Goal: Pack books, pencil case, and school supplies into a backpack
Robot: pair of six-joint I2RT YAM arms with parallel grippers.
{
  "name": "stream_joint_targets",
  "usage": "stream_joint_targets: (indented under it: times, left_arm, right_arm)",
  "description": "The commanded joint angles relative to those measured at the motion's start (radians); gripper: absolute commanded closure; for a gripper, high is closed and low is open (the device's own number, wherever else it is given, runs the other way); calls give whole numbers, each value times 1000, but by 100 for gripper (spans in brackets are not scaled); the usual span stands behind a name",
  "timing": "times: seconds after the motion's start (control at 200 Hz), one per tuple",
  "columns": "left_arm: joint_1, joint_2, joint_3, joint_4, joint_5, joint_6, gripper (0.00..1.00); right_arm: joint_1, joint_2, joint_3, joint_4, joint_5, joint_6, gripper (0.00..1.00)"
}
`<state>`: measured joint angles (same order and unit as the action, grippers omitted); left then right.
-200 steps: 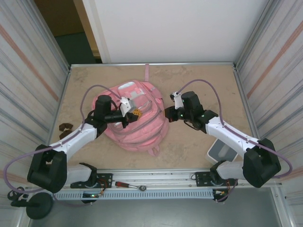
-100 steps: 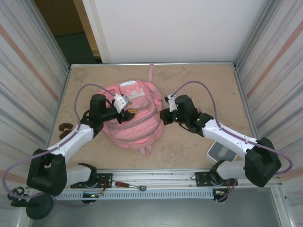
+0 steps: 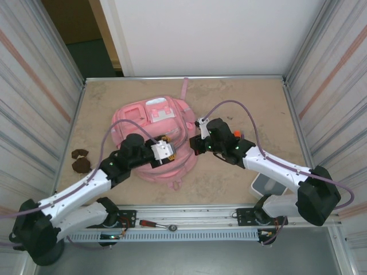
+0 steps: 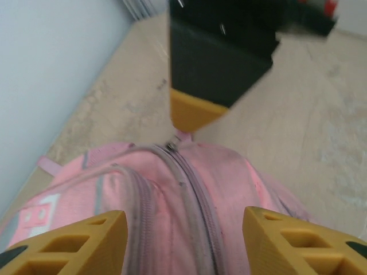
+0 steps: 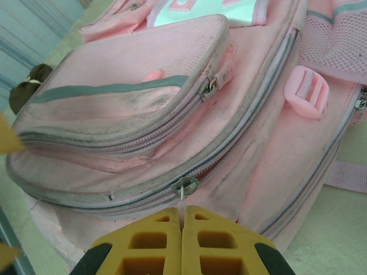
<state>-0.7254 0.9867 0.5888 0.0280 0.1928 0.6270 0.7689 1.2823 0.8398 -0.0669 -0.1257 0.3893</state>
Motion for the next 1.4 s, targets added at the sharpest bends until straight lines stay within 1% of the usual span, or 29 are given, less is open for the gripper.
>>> stream_joint_targets:
  times: [0.0, 0.1, 0.195, 0.256, 0.321, 0.346, 0.396, 0.466, 0.601, 0.641, 0.736, 0.817, 0.872, 0.952, 1.002, 1.092, 1.227, 1.283, 1.328, 1.393]
  left_arm:
    - [-9, 72, 24, -43, -98, 62, 48]
    - [-14, 127, 38, -24, -143, 67, 53]
    - [-14, 150, 46, -21, -151, 78, 61]
    - [-13, 153, 40, -12, -153, 90, 70]
    - [-6, 145, 30, -1, -144, 105, 85]
    - [2, 137, 25, 4, -128, 108, 90]
    - [27, 107, 10, 12, -67, 111, 95]
    - [81, 44, -21, 37, 77, 107, 100]
    - [208, -84, -103, 149, 378, 33, 100]
    - [242, -105, -117, 177, 447, 4, 100]
    - [276, -139, -138, 222, 537, -28, 100]
    - [285, -153, -155, 251, 562, -38, 100]
    - [310, -153, -170, 280, 570, -55, 100]
    - [377, -149, -188, 314, 572, -90, 100]
    - [411, -146, -200, 333, 535, -104, 100]
    - [451, -133, -213, 341, 432, -104, 100]
    - [508, -118, -214, 358, 302, -152, 100]
    - [508, -117, -205, 333, 246, -160, 90]
    - [505, -119, -195, 302, 238, -157, 82]
    - [476, -119, -183, 266, 234, -137, 65]
  right_arm:
    - [20, -21, 56, 18, -6, 22, 100]
    - [23, -30, 53, 10, -1, 21, 100]
    - [24, -35, 48, 3, 7, 16, 100]
    - [23, -37, 48, -4, 15, 10, 100]
    - [20, -36, 48, -18, 28, -6, 100]
    - [17, -36, 47, -25, 38, -15, 100]
    - [7, -33, 47, -39, 55, -31, 100]
    - [-19, -28, 37, -48, 65, -40, 100]
    - [-76, -23, 25, -47, 59, -25, 100]
    - [-81, -27, 25, -46, 65, -23, 100]
    - [-82, -42, 23, -41, 72, -20, 100]
    - [-79, -53, 17, -32, 70, -17, 100]
    - [-74, -55, 10, -24, 73, -14, 100]
    - [-72, -41, 4, -17, 99, -15, 100]
    - [-76, -21, 7, -20, 125, -14, 100]
    - [-90, 22, 22, -16, 156, -14, 100]
    - [-114, 97, 58, 19, 163, 2, 100]
    - [-114, 122, 74, 31, 142, 6, 100]
    - [-107, 133, 82, 45, 123, 10, 100]
    - [-96, 142, 86, 64, 104, 14, 100]
